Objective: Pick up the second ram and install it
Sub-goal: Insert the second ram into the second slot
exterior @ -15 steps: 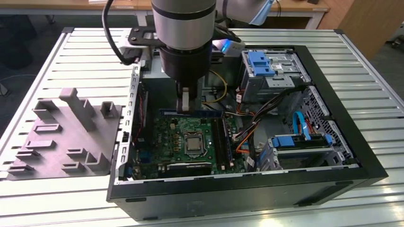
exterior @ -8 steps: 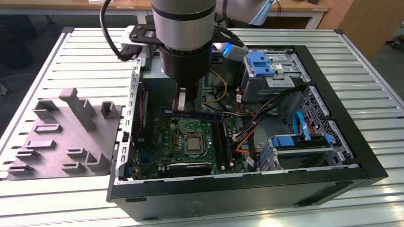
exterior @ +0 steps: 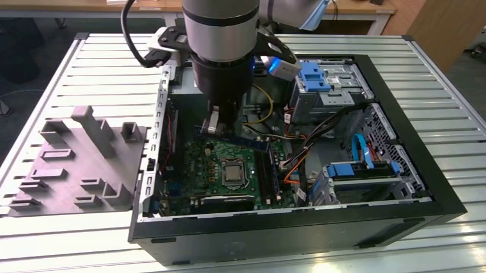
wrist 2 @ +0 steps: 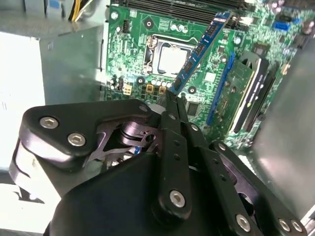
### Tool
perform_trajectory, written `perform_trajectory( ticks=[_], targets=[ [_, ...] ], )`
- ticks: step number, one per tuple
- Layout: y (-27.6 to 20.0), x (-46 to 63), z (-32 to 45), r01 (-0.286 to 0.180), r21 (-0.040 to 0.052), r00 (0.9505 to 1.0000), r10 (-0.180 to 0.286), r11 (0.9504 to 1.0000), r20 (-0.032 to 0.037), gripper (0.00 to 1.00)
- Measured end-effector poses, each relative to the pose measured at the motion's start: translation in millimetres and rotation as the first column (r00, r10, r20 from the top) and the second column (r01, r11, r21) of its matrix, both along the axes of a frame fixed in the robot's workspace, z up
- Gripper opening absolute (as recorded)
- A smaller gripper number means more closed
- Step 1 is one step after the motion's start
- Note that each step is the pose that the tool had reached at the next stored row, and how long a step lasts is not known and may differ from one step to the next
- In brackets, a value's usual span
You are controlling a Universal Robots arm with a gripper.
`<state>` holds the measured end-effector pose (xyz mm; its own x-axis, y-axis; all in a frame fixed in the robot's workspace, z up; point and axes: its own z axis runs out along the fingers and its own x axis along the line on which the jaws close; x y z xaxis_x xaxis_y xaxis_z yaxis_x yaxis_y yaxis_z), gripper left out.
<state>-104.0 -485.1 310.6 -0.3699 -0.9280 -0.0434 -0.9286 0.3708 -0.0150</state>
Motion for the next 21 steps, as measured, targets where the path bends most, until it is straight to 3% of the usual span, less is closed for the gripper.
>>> perform_trajectory(
  ticks=[5, 10, 16, 21],
  targets=[
    [0.0, 0.0, -1.0, 0.092, 0.0, 0.9958, -0.092, 0.9958, 0.0, 0.12],
    [0.0, 0.0, -2.0, 0.181, 0.0, 0.9836, -0.181, 0.9836, 0.0, 0.12],
    [0.0, 0.0, -3.4, 0.286, 0.0001, 0.9581, -0.286, 0.9581, 0.0, 0.12],
    [0.0, 0.0, -4.5, 0.373, 0.0, 0.9279, -0.373, 0.9279, 0.0, 0.12]
  ],
)
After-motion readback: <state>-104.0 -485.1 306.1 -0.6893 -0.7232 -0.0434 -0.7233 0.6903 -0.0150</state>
